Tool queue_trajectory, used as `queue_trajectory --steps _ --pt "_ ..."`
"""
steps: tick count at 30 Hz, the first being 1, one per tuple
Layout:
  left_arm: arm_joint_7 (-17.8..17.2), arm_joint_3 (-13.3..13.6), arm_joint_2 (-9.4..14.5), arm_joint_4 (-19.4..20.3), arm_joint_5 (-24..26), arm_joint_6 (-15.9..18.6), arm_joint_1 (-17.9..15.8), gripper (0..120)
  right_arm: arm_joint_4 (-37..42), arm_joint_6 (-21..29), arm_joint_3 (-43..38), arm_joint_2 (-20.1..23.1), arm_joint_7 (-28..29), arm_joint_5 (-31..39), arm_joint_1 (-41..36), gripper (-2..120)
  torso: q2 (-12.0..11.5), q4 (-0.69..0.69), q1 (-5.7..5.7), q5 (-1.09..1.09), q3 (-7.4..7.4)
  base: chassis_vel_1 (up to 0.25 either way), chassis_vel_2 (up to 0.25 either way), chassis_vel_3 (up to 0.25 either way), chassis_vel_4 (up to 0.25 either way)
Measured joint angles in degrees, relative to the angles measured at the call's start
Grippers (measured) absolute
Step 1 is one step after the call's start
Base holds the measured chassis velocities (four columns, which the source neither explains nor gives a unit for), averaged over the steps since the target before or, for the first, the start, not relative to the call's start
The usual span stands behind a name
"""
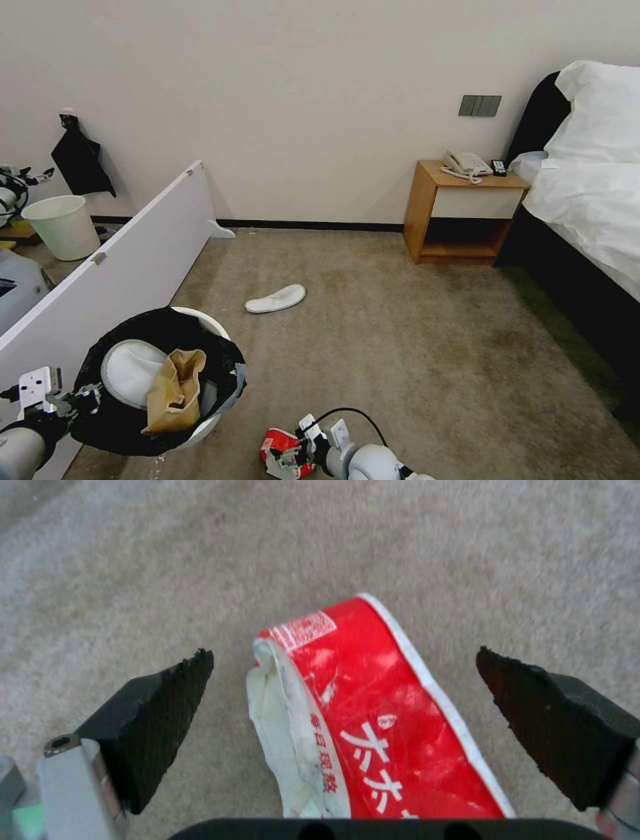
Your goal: Pick up the trash bin, then pick up the garbage from the floor and place it into the trash bin.
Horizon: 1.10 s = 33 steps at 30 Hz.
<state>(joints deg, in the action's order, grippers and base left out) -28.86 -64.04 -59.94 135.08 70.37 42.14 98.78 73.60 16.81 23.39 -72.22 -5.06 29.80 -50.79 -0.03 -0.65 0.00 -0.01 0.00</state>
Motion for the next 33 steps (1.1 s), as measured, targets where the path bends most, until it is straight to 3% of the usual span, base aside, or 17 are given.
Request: queue_trajectory --steps 21,25,28,33 --pt "0.1 -0.3 0.3 -0.1 0.6 0.0 -0.1 3 -6.6 0.0 0.9 -2.0 -1.0 -1.6 1.0 99 0.0 0.0 0.0 0.0 0.0 0.0 0.0 0.0 0.0" --pt "0.1 -0.3 0.3 -0.2 0.7 0.0 -0.1 3 -7.0 0.0 1.0 -2.1 -1.4 -1.7 1.3 93 0.0 0.0 0.0 0.0 0.0 0.0 0.0 0.0 0.0" --pt "0.1 -0.3 0.3 -0.4 0.7 0.0 -0.2 3 -7.7 -0.1 1.1 -2.3 -2.0 -2.1 1.8 77 0.0 0.0 0.0 0.0 0.0 0.0 0.0 0.0 0.0" --pt "0.2 -0.3 0.3 -0.5 0.7 0.0 -0.2 3 -8.0 -0.1 1.2 -2.3 -2.2 -2.1 2.1 64 0.0 0.0 0.0 0.0 0.0 0.0 0.0 0.0 0.0"
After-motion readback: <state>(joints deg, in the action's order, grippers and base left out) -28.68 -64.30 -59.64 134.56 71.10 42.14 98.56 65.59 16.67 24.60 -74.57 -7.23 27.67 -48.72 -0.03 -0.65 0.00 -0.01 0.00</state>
